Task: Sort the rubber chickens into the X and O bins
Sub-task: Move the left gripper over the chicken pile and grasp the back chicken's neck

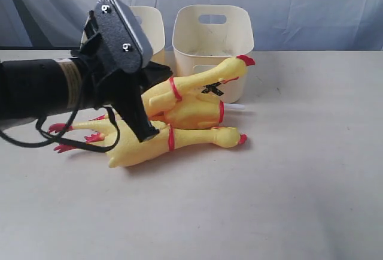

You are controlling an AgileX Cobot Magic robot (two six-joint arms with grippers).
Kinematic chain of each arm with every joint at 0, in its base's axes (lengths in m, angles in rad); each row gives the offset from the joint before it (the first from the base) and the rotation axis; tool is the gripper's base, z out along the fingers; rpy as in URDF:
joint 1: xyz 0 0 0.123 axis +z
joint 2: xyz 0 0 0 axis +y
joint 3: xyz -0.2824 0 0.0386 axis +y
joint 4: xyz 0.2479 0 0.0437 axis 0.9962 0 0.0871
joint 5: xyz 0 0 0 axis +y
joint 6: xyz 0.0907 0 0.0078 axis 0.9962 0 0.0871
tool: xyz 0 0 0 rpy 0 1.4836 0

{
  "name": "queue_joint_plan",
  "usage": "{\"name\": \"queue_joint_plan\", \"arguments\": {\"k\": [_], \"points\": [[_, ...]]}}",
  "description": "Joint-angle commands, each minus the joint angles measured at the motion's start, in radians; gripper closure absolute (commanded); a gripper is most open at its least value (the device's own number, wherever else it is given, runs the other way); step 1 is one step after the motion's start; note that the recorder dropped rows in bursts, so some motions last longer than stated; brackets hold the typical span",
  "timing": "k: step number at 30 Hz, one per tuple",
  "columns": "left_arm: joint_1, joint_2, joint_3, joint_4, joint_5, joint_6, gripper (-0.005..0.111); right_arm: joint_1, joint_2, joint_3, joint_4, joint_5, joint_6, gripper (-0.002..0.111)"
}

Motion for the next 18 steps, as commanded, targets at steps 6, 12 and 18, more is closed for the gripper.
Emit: {"name": "queue_joint_plan", "arguments": {"k": [6,12,18], "points": [[-0.029,0.187,-0.162,0.065,-0.012,-0.003,0.068,0.003,-0.005,0.002,0.001,-0.009,-0.004,0.109],[-0.075,0.31,-0.263,0.108,0.064,-0.003,0.057,0.003,-0.005,0.002,0.001,-0.009,-0.004,0.109],[-0.075,0.405,-0.344,0.106,0.065,-0.003,0.057,0.003,-0.005,0.002,0.001,-0.009,-0.004,0.109]]}}
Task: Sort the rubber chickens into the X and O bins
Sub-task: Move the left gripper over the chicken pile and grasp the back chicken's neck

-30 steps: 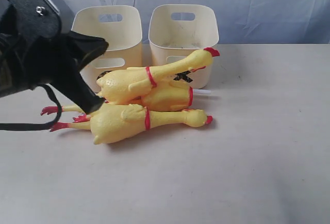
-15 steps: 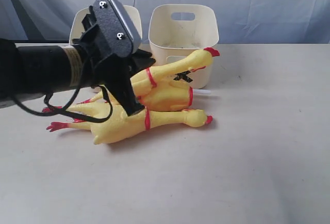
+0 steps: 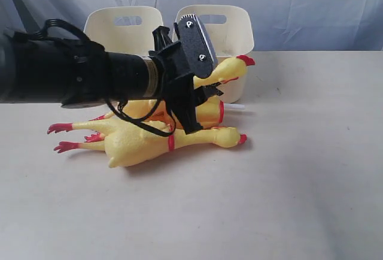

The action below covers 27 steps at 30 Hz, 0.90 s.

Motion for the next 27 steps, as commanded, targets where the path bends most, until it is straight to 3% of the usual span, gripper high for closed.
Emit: {"name": "queue_joint_plan", "arguments": {"k": [1,10,16,27], "points": [[-0.006,0.068,-0.069,0.0,0.015,-0.003,0.057,0.003,-0.005,0.002,0.001,-0.009,-0.004,0.109],[-0.006,0.17,-0.194,0.021,0.134,-0.003,0.057,0.003,-0.005,0.002,0.001,-0.006,-0.004,0.109],[-0.006,0.223,-0.252,0.028,0.14,-0.003,0.057,0.003,-0.005,0.002,0.001,-0.006,-0.004,0.109],[-0.006,0.264,-0.267,0.075,0.175,-0.003,0.058,0.003,-0.005,0.002,0.001,-0.006,-0.004,0.109]]}}
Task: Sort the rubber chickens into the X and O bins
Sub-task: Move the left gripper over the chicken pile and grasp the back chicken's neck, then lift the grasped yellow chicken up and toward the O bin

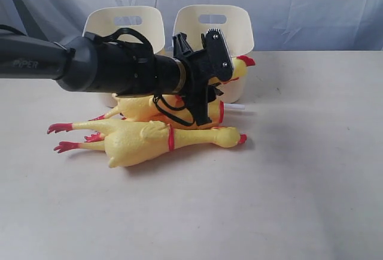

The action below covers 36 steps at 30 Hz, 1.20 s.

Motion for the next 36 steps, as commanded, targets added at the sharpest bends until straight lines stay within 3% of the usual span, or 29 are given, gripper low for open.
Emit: {"name": "queue_joint_plan", "arguments": {"k": [1,11,23,36], "points": [[-0.006,-0.001,-0.004,0.005,0.027,-0.003,0.059,0.003,-0.005,0.002,0.001,-0.006,-0.004,0.109],[-0.006,-0.001,-0.004,0.005,0.043,-0.003,0.106,0.003,-0.005,0.002,0.001,-0.006,-0.004,0.109],[-0.006,-0.117,-0.004,-0.005,0.179,-0.003,0.107,0.003,-0.005,0.002,0.001,-0.006,-0.004,0.109],[-0.006,-0.217,-0.004,0.001,0.425,-0.003,0.107,0.003,-0.005,0.002,0.001,-0.006,-0.004,0.109]]}}
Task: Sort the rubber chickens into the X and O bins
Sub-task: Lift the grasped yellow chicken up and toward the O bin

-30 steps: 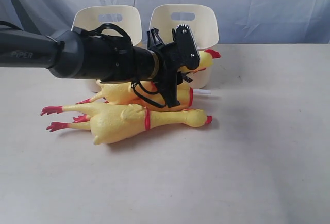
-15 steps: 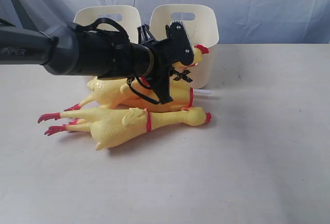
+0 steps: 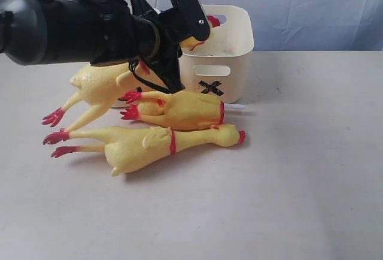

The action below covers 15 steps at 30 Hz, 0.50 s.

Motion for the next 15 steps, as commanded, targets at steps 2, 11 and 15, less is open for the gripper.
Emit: {"name": "queue_joint_plan", "arguments": {"k": [2,11,15], "points": [[-0.005,-0.044,-0.002,0.042,0.081,-0.002,0.107,0.003,-0.005,0.002,0.001,-0.006,-0.002,0.109],[-0.005,-0.082,-0.002,0.115,0.149,-0.002,0.107,0.003,-0.005,0.002,0.001,-0.006,-0.002,0.109],[-0.005,-0.106,-0.002,0.115,0.162,-0.007,0.107,0.003,-0.005,0.002,0.001,-0.006,-0.002,0.109]]}}
